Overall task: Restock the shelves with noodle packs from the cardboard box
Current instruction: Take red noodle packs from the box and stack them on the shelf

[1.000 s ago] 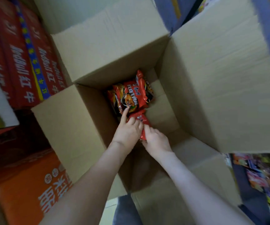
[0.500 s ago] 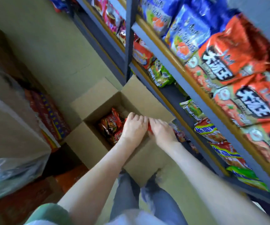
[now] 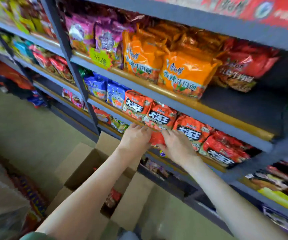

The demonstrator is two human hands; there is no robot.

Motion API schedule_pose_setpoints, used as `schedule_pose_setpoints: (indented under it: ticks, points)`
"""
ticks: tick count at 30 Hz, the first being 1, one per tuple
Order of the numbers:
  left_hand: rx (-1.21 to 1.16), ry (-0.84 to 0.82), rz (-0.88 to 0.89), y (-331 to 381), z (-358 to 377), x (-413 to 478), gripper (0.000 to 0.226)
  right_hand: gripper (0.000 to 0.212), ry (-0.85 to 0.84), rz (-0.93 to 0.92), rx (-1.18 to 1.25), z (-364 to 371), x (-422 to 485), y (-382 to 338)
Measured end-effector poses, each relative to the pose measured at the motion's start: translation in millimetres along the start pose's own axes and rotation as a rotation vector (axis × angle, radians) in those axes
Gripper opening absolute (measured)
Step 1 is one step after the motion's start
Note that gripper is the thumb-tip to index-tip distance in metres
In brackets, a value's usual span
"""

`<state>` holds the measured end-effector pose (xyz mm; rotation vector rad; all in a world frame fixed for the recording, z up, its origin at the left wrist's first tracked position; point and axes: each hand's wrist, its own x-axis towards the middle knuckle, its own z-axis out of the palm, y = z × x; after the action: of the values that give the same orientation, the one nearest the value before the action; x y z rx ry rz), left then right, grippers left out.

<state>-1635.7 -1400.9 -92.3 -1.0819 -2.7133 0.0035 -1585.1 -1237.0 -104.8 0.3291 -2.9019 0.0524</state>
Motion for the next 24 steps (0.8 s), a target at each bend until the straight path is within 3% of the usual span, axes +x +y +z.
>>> schedule_pose_setpoints:
  ticks: [5,9,16,20,24]
  points:
    - [-0.059,0.103,0.022,40,-51,28,0.029,0.043,0.286,0.021,-0.102,-57,-29,36]
    - [-0.142,0.197,0.071,54,-92,55,0.031,0.061,0.561,0.148,-0.247,-87,-51,52]
    - [-0.119,0.290,0.250,74,-146,111,0.034,0.123,0.587,0.232,-0.315,-108,-64,89]
    - [-0.208,0.262,0.262,75,-157,138,0.043,0.126,0.622,0.373,-0.359,-114,-55,102]
    - [-0.270,0.203,0.248,71,-164,165,0.043,0.124,0.638,0.463,-0.122,-115,-45,114]
